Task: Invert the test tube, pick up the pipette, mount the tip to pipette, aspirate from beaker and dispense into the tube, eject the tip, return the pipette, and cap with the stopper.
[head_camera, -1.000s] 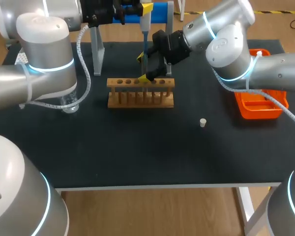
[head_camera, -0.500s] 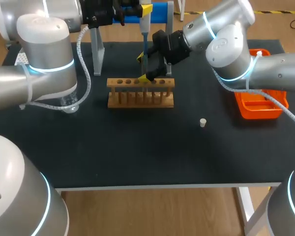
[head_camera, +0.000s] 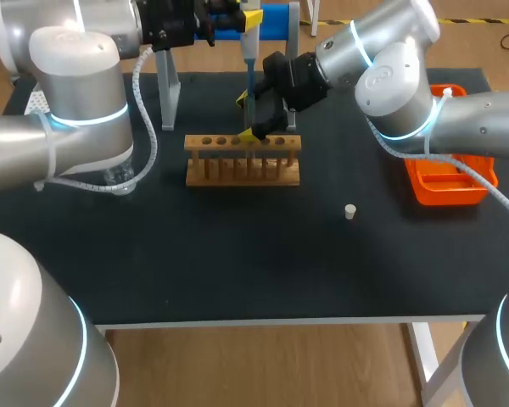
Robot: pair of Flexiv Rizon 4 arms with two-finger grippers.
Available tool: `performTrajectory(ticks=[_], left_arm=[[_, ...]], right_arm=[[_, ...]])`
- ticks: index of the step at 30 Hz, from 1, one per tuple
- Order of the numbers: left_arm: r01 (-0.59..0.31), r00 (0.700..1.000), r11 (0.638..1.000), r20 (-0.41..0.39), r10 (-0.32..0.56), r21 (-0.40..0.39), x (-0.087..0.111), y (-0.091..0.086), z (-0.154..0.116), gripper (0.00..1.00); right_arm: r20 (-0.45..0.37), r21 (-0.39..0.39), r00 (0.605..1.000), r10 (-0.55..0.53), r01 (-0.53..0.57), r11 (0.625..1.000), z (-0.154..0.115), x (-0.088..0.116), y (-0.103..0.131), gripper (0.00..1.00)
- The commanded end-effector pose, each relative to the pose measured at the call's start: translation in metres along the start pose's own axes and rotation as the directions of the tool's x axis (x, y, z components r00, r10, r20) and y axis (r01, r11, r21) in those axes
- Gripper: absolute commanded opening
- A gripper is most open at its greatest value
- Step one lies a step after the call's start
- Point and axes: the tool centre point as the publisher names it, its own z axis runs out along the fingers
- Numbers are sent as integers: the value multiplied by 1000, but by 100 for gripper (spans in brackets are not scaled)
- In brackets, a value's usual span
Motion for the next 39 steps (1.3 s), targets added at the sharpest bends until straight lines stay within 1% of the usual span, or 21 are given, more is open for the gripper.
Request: performTrajectory(ticks=[1,39], left_arm=[[1,1000,1000,4,-1,4,0,3,2,0],[16,1000,1000,5,-16,8,-2,7,3,0]], right_arm=[[-4,4,1000,1,-1,1000,-1,-1,1,100],[-4,4,1000,1,-1,1000,-1,-1,1,100]])
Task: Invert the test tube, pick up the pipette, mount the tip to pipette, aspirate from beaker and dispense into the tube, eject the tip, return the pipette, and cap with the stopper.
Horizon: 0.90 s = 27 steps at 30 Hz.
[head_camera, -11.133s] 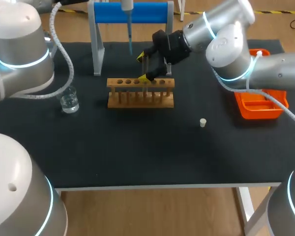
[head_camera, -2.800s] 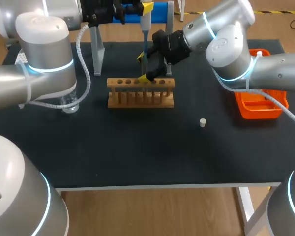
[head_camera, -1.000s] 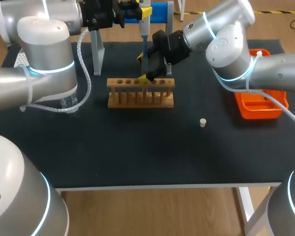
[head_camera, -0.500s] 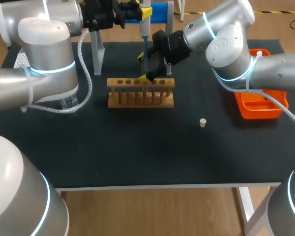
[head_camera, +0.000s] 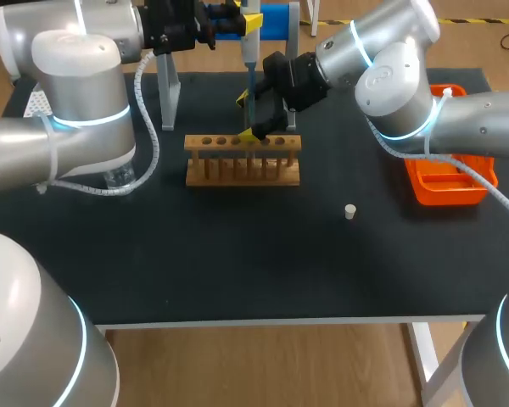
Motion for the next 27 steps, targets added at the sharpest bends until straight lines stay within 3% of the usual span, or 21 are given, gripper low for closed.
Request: performTrajectory(ticks=[1,11,19,27], left_arm=[[-1,1000,1000,2,1,2,-1,0,2,0],[-1,1000,1000,2,1,2,-1,0,2,0],[-1,1000,1000,2,1,2,-1,0,2,0],[-1,1000,1000,2,1,2,-1,0,2,0]], right_arm=[[-4,4,1000,1,-1,1000,-1,-1,1,100],[16,2,1000,7,-7,1000,-12,4,-4,100],[84,-25,995,45,-43,999,-44,18,-18,100],[162,-158,978,130,-104,982,-89,39,-42,100]])
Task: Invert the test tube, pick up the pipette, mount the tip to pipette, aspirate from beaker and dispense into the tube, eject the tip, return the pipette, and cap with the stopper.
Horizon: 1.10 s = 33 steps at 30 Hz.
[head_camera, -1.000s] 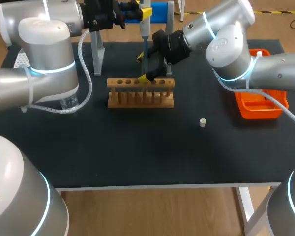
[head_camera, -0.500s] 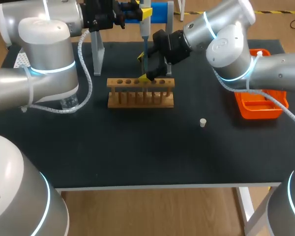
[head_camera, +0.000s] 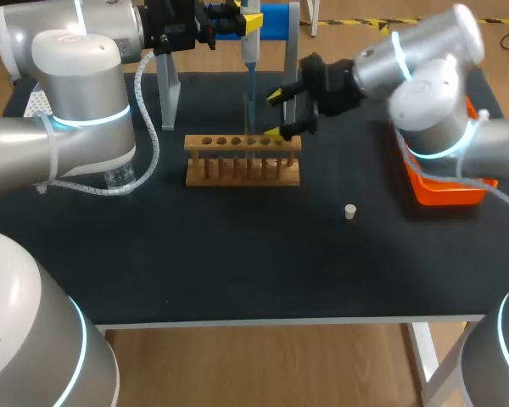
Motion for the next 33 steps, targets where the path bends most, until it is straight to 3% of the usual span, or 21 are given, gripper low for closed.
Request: performTrajectory(ticks=[1,3,5,7,10,25,33], left_arm=[[-1,1000,1000,2,1,2,0,0,2,0],[-1,1000,1000,2,1,2,0,0,2,0],[-1,1000,1000,2,1,2,0,0,2,0],[-1,1000,1000,2,1,2,0,0,2,0],[-1,1000,1000,2,1,2,0,0,2,0],[-1,1000,1000,2,1,2,0,0,2,0],[-1,1000,1000,2,1,2,0,0,2,0]], right_arm=[[67,-98,998,23,-16,995,-42,23,-15,100],[77,-129,996,33,-23,991,-51,25,-18,100],[102,-103,994,25,-14,995,-61,27,-19,100],[101,-174,994,42,-24,984,-73,28,-16,100],[110,-207,993,31,-8,978,-89,29,-5,100],[50,-360,998,-44,59,931,-176,16,100,100],[32,-411,995,-99,104,906,-200,15,168,100]])
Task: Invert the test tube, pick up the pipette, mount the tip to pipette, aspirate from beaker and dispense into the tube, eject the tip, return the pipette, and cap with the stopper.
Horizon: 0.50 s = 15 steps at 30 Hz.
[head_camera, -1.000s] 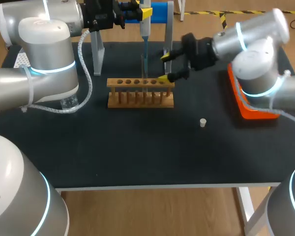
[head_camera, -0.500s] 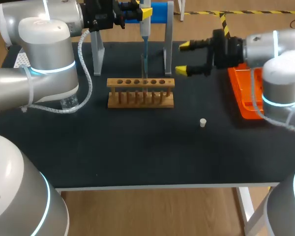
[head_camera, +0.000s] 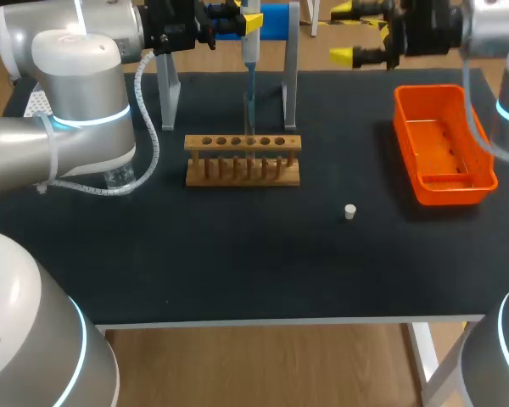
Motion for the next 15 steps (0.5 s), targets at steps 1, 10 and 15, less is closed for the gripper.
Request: performTrajectory(ticks=[1,10,15], left_arm=[[-1,1000,1000,2,1,3,0,0,2,0],[-1,1000,1000,2,1,3,0,0,2,0],[-1,1000,1000,2,1,3,0,0,2,0]], right_arm=[[-20,8,1000,-8,8,1000,5,-6,36,100],[-40,-63,997,62,-64,996,40,-22,73,100],[-45,-67,997,58,-61,996,53,-28,83,100]])
